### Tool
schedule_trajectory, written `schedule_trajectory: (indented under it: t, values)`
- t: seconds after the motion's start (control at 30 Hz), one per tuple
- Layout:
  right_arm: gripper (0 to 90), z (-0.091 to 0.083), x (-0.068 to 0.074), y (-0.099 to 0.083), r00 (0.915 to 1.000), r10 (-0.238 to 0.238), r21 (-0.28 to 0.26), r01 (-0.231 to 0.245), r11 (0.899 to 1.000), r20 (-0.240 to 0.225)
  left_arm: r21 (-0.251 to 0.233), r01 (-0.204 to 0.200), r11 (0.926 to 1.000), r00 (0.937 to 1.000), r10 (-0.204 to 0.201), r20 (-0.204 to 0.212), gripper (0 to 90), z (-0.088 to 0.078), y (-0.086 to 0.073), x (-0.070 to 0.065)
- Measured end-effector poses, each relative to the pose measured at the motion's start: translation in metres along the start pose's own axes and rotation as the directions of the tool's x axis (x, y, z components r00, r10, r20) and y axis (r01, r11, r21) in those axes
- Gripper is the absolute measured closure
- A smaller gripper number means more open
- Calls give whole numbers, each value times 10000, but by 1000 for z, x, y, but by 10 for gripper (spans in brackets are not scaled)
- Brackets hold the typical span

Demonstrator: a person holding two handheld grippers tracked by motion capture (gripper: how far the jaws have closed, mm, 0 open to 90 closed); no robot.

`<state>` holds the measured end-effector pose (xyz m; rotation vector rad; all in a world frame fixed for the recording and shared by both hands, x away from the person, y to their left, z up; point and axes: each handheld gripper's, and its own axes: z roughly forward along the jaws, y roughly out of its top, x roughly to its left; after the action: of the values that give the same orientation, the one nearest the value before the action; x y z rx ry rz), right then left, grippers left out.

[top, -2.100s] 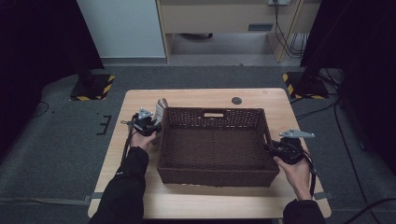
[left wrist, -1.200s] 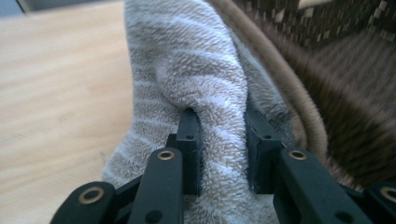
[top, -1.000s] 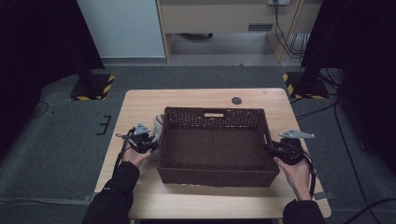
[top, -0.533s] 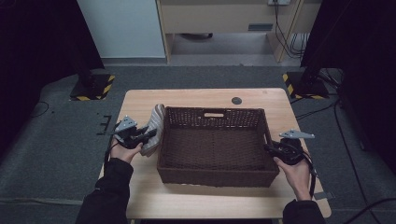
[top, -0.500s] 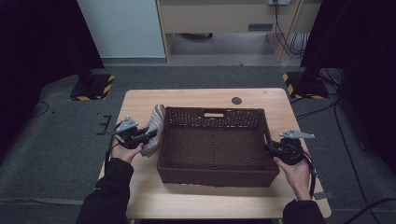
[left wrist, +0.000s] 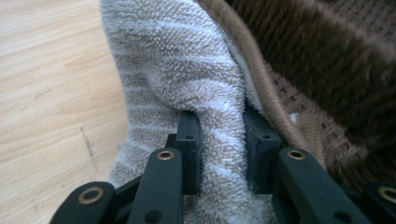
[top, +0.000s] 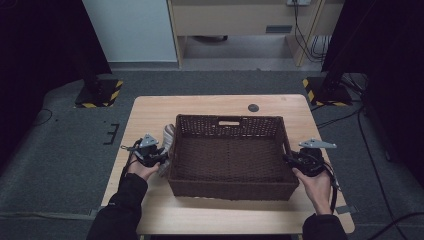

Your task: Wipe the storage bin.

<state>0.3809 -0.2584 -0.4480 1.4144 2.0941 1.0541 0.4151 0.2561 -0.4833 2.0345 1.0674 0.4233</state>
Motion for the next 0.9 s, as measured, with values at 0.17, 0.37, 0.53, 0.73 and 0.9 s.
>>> schedule_trajectory:
  t: [0.17,0.37,0.53,0.73,0.9]
  values:
    - [711,0,3,2,9996,135,50,-137,9999,240,-1015,356,9942,9994,-357,9,698,-28,8,7]
    - [714,3,5,4,9988,272,16,-273,9996,407,-1494,-324,9883,9991,360,215,698,-44,20,-4]
    - [711,3,5,4,9984,360,-23,-359,9994,436,-1172,-445,9921,9987,470,189,699,-33,17,-4]
    - [699,4,3,4,9993,146,96,-149,9998,335,18,-766,9971,9970,766,114,701,-7,4,-6]
    - [694,4,2,4,9996,167,84,-169,9998,245,637,-683,9956,9974,668,256,701,5,-6,-5]
